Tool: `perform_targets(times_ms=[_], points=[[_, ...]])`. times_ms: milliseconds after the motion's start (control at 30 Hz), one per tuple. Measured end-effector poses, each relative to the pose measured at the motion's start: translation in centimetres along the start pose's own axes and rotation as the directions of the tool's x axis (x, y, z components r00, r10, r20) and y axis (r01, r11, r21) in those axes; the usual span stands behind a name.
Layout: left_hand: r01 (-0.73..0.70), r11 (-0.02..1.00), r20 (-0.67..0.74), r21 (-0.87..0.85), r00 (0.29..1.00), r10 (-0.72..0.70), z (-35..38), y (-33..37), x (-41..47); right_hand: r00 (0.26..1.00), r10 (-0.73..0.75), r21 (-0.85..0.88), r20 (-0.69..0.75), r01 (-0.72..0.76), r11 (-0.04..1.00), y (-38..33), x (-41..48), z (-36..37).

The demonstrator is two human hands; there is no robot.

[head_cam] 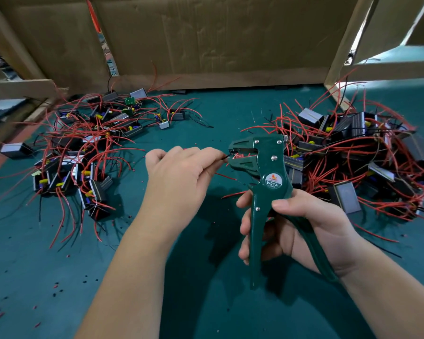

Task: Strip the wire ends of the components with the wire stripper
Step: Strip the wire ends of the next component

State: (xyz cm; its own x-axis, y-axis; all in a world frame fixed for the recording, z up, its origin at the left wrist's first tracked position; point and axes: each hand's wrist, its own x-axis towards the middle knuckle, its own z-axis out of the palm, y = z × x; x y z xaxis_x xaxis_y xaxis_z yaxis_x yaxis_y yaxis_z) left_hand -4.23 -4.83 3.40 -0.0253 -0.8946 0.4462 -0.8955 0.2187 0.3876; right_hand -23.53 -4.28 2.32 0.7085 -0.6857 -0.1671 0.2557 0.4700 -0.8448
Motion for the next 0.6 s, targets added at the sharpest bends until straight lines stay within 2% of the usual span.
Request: perform_targets(times_ms=[300, 600], points=[[-0.02, 0.993, 0.041, 0.114, 0.999, 0.015, -0.25, 0.35, -0.08, 0.987, -0.01, -0.148, -0.159, -0.014, 0.989, 0.45, 0.0, 0.37], [-0.016, 0.985, 0.055, 0.171, 0.998, 0.007, -0.28, 0.35, 0.08, 0.984, 0.005, -0.142, -0.179, -0.03, 0.989, 0.74, 0.17, 0.44]])
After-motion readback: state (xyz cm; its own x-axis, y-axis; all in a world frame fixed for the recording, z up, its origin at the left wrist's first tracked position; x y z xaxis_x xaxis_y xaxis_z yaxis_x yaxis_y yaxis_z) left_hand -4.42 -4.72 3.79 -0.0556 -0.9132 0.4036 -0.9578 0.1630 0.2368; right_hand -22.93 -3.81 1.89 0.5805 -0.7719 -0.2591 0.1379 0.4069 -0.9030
